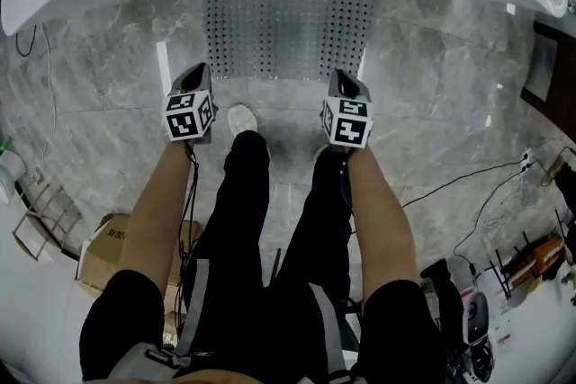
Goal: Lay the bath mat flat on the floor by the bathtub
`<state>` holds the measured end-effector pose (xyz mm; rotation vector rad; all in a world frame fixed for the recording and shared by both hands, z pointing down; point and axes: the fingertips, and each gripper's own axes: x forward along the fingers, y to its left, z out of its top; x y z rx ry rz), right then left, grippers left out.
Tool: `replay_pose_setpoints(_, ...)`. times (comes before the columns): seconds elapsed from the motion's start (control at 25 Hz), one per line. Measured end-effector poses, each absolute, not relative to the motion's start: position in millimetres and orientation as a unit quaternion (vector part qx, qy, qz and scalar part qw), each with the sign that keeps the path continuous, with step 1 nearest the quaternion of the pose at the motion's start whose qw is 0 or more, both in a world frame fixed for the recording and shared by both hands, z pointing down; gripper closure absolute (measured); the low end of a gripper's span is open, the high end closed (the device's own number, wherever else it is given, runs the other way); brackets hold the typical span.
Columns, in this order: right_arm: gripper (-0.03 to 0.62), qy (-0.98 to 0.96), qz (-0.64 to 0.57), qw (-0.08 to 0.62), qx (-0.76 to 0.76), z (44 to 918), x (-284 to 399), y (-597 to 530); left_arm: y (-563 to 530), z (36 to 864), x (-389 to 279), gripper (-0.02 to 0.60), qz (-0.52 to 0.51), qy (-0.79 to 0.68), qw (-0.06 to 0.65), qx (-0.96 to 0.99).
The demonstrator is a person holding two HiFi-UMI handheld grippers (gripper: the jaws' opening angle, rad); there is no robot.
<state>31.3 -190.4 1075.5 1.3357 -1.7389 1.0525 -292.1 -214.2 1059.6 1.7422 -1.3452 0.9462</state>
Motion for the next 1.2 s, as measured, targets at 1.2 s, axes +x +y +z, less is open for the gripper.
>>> replay_pose_setpoints(1.2, 0.589, -0.804, 0.062, -0.016, 0.591, 332.9, 2.1, -233.2, -246.4, 318.9, -162.6, 0.578, 0.052, -0.544, 0.054, 0.836)
